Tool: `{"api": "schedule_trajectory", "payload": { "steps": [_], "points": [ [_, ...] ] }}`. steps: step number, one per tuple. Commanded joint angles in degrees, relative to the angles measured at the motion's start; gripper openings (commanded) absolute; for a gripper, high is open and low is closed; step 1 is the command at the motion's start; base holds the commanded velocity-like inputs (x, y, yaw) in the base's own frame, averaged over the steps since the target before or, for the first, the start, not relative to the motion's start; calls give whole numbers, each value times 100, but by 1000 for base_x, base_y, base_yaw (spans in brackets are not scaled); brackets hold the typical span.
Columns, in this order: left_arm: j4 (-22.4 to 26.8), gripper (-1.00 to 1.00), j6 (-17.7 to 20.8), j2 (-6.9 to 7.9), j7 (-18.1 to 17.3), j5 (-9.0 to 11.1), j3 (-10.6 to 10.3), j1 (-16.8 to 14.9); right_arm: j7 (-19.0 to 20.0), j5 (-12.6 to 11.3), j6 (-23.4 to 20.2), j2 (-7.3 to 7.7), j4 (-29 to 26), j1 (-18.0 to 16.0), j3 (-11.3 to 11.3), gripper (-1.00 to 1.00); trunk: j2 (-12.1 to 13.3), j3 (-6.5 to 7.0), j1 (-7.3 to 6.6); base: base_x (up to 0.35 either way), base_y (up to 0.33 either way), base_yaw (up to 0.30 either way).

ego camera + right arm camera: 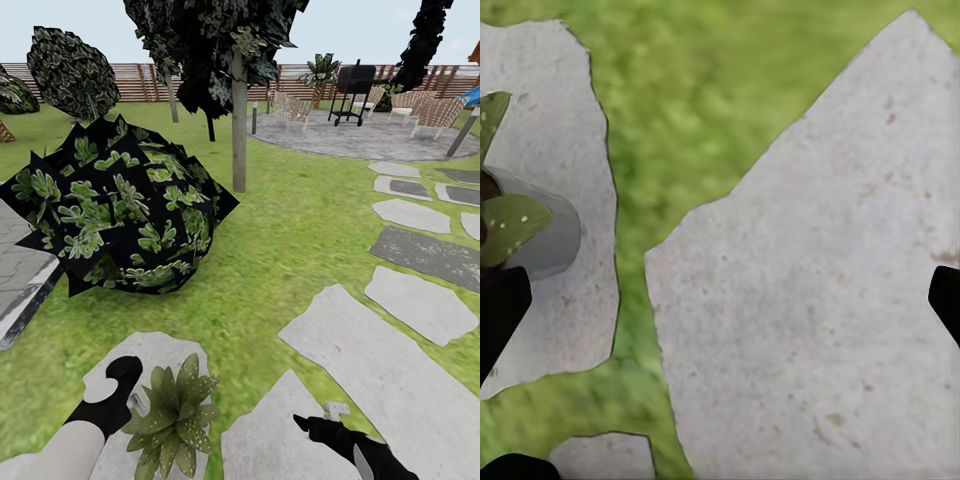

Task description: Pick up the pesticide atomizer in the garden and spray insectifuge to fully cover both potted plants in the garden.

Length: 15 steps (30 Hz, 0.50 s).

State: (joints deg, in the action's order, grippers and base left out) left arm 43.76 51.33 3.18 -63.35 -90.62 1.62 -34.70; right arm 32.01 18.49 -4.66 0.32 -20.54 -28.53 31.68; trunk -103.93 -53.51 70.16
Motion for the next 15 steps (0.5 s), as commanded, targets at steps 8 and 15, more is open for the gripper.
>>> {"api": "schedule_trajectory", "payload": {
  "steps": [8, 15],
  "points": [
    [10, -100, 26, -11, -55, -43, -3, -5, 43, 23, -44, -6, -10, -4, 48, 100, -2, -5, -1, 29, 197, -123],
    [195, -100, 26, -27, -55, -35, -3, -8, 44, 23, -44, -5, -10, -4, 48, 100, -2, -5, -1, 2, 12, -239]
  ]
}}
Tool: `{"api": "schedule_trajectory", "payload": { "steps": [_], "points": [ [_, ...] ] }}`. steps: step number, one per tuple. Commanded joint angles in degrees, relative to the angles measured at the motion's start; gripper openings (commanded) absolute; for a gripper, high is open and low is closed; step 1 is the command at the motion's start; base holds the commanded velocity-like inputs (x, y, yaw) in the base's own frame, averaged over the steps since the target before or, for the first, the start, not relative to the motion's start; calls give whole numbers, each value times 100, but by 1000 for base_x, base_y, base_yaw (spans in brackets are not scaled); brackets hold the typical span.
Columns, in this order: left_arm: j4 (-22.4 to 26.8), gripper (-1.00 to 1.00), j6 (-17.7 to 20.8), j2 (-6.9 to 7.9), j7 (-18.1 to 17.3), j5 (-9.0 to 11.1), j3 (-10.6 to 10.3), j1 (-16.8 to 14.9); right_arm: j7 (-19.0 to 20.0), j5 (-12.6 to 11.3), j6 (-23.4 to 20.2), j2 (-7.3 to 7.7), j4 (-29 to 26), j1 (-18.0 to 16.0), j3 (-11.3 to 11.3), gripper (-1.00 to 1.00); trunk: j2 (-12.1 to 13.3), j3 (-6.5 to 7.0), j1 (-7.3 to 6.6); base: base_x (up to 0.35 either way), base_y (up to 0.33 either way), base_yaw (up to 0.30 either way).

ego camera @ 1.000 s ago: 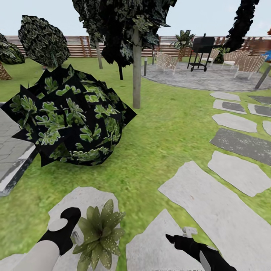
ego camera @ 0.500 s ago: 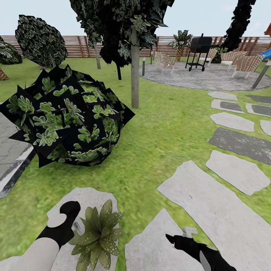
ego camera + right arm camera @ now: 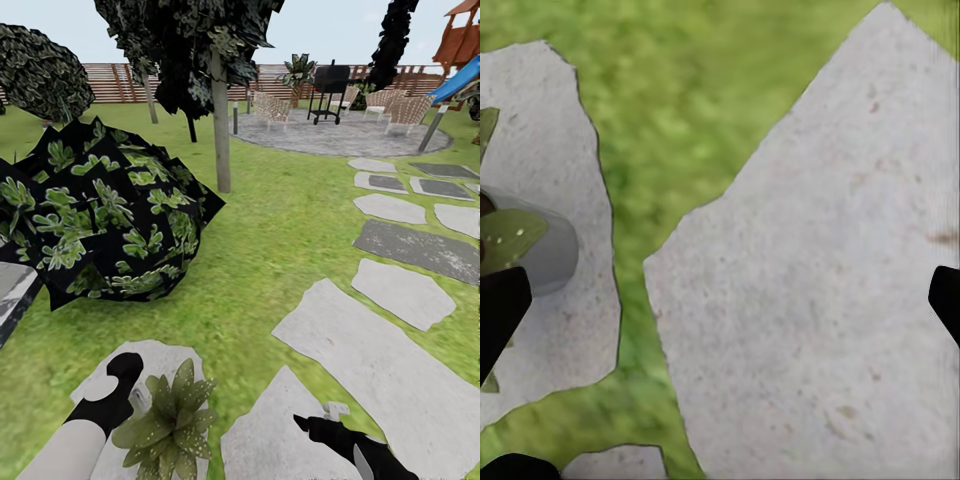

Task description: Pick up the pesticide atomizer in the garden and spray insectifuge to fully cover both potted plants in the garden.

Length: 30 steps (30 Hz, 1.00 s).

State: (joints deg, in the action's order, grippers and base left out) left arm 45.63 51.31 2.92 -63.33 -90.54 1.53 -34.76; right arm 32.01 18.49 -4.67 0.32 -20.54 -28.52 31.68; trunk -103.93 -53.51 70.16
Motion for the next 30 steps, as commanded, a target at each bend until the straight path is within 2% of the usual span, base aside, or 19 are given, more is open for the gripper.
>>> {"api": "schedule_trajectory", "payload": {
  "steps": [1, 22, 25, 30],
  "points": [
    [19, -100, 28, -1, -57, -43, 5, -1, 44, 23, -43, -5, -10, -4, 49, 100, -2, -5, -1, 0, 1, -91],
    [99, -100, 33, -53, -78, -37, -8, 22, 42, 23, -43, -4, -11, -4, 49, 100, -2, -5, -1, 0, 1, -4],
    [-35, -100, 30, -54, -75, -42, -12, 49, 44, 23, -43, -5, -10, -4, 49, 100, -2, -5, -1, -67, 159, 0],
    [-533, -100, 35, -37, -74, -51, -3, 57, 46, 23, -43, -5, -11, -4, 49, 100, -2, -5, -1, -179, 257, 0]
  ]
}}
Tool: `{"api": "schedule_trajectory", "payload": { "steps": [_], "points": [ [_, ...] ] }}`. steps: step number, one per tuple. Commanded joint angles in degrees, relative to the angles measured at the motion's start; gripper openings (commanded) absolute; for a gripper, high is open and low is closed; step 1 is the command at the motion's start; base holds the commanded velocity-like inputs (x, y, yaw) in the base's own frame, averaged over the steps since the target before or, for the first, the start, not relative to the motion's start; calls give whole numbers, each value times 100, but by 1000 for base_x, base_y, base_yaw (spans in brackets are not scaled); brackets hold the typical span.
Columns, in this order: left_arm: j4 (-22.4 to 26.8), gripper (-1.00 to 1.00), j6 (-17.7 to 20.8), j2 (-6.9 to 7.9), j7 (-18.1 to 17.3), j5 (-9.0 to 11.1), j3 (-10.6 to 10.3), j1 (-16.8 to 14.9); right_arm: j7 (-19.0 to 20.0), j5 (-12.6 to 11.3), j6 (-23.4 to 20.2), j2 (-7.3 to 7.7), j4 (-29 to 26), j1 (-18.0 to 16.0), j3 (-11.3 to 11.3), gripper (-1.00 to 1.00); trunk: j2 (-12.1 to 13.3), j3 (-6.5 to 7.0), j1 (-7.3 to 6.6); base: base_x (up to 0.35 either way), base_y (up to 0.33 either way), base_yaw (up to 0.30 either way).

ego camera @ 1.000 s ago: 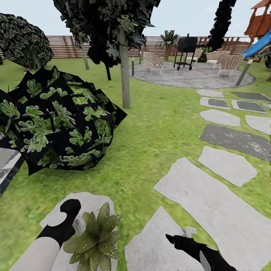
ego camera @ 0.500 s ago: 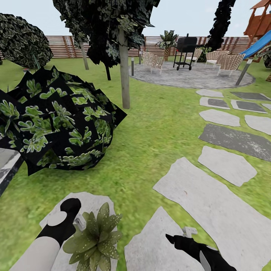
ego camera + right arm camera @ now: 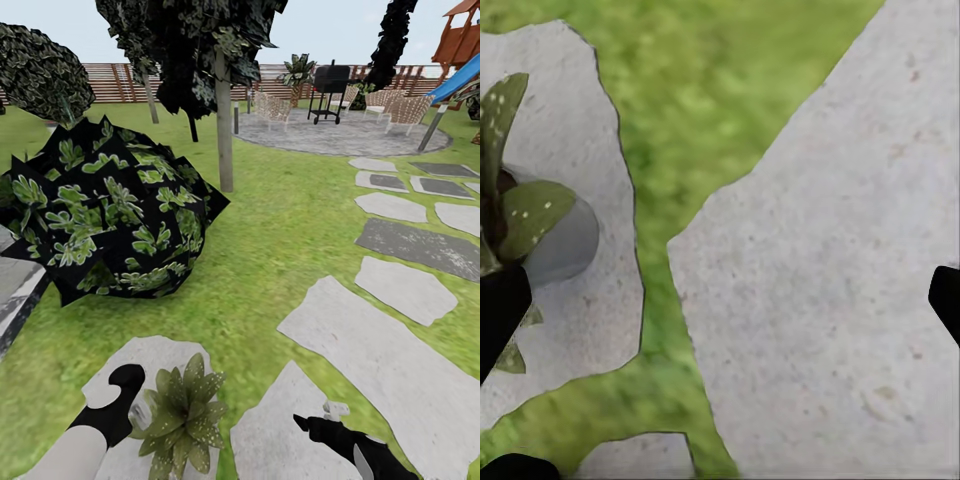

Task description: Pick up the pesticide atomizer in the garden and spray insectifuge to fully cover both potted plants in the garden.

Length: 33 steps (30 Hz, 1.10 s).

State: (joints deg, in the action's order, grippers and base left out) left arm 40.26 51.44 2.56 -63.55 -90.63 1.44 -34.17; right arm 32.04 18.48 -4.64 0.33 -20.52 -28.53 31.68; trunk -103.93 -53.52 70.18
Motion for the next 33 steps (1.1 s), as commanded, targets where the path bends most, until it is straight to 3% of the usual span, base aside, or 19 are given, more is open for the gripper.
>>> {"api": "schedule_trajectory", "payload": {
  "steps": [1, 6, 8, 11, 16, 26, 33],
  "points": [
    [-20, -100, 23, 5, -53, -42, 9, -2, 43, 24, -46, -6, -11, -4, 48, 100, -2, -4, -2, -114, 289, 0],
    [-107, -100, 23, 79, -53, -51, 8, -2, 45, 24, -46, -5, -13, -4, 48, 100, -2, -4, -2, -25, 307, 0],
    [-511, -100, 24, 83, -53, -49, 6, -2, 45, 24, -46, -4, -13, -4, 48, 100, -2, -4, -2, -2, 313, 0],
    [-693, -100, 24, 78, -53, -45, 6, -2, 46, 24, -46, -5, -13, -4, 48, 100, -2, -4, -2, 0, 210, 0],
    [-746, -100, 24, 78, -53, -43, -1, -2, 48, 24, -46, -6, -13, -4, 48, 100, -2, -4, -2, 0, 31, -34],
    [-727, -100, 24, 60, -53, -35, 14, -2, 48, 24, -46, -5, -13, -4, 48, 100, -2, -4, -2, 0, 1, -221],
    [-683, -100, 24, 60, -53, -34, 12, -13, 48, 24, -46, -6, -13, -4, 48, 100, -2, -4, -2, -54, 136, -17]
  ]
}}
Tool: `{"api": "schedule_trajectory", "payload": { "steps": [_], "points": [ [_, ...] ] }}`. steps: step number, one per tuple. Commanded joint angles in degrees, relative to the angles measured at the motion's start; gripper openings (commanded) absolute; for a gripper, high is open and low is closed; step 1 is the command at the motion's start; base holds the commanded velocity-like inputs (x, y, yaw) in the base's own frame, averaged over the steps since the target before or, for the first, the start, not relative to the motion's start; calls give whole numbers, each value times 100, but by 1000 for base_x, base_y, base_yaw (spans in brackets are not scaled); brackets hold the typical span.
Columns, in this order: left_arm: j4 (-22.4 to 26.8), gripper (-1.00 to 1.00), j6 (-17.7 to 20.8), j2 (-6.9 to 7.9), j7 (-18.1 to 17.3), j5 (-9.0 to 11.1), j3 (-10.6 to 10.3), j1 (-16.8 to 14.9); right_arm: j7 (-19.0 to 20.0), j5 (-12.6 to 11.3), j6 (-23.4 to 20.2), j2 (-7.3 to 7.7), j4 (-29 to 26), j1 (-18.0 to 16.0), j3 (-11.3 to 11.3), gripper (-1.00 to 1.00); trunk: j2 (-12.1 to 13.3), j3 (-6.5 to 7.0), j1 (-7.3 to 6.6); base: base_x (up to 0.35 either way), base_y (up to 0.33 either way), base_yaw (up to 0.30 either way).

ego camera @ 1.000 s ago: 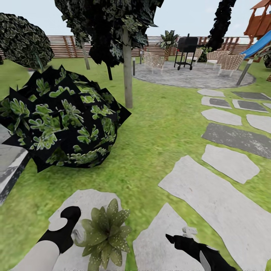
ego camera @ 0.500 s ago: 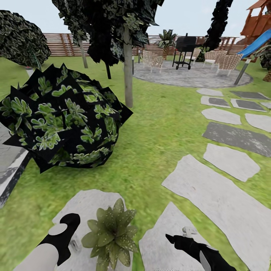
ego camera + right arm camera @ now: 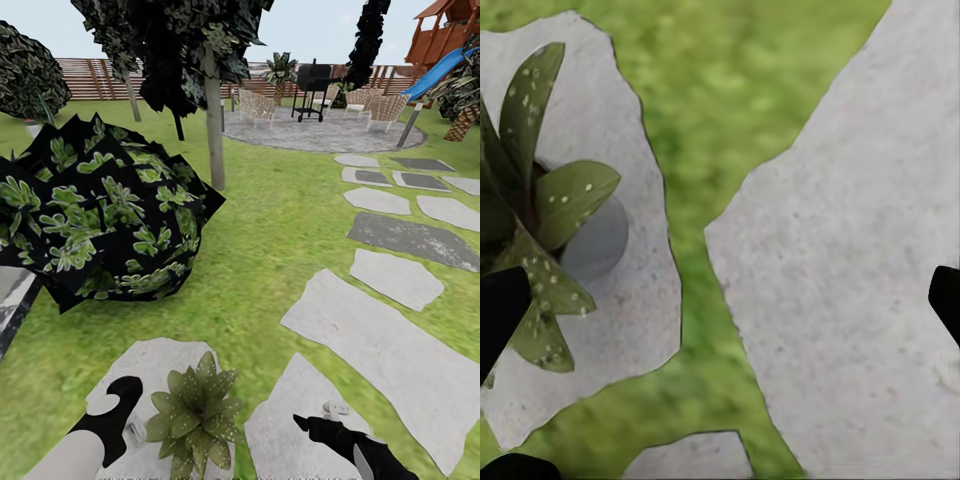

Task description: Pick up the pesticide atomizer in the garden and spray insectifuge to fully cover both potted plants in the garden.

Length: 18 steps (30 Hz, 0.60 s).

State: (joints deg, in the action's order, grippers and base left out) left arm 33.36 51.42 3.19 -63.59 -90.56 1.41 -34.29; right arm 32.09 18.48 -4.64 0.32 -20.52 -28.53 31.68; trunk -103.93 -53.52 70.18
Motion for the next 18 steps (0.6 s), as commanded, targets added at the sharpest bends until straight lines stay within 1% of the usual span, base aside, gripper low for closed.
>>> {"api": "schedule_trajectory", "payload": {
  "steps": [1, 6, 10, 13, 18],
  "points": [
    [3, -100, 26, -2, -49, -41, 12, 0, 43, 24, -46, -5, -13, -4, 48, 100, -2, -4, -2, -146, 275, -1],
    [-67, -100, 26, -10, -49, -41, 2, 1, 43, 24, -46, -6, -13, -4, 48, 100, -2, -4, -2, -195, 261, 0],
    [-250, -100, 26, -11, -49, -41, 6, 1, 43, 24, -46, -5, -13, -4, 48, 100, -2, -5, -2, -217, 251, -31],
    [-293, -100, 26, -11, -49, -41, 8, 1, 43, 24, -46, -3, -13, -4, 48, 100, -2, -10, -2, -193, 247, -188],
    [-312, -100, 26, -11, -49, -41, 8, 1, 43, 24, -46, -5, -11, -4, 48, 100, -2, -21, -2, -124, 244, -251]
  ]
}}
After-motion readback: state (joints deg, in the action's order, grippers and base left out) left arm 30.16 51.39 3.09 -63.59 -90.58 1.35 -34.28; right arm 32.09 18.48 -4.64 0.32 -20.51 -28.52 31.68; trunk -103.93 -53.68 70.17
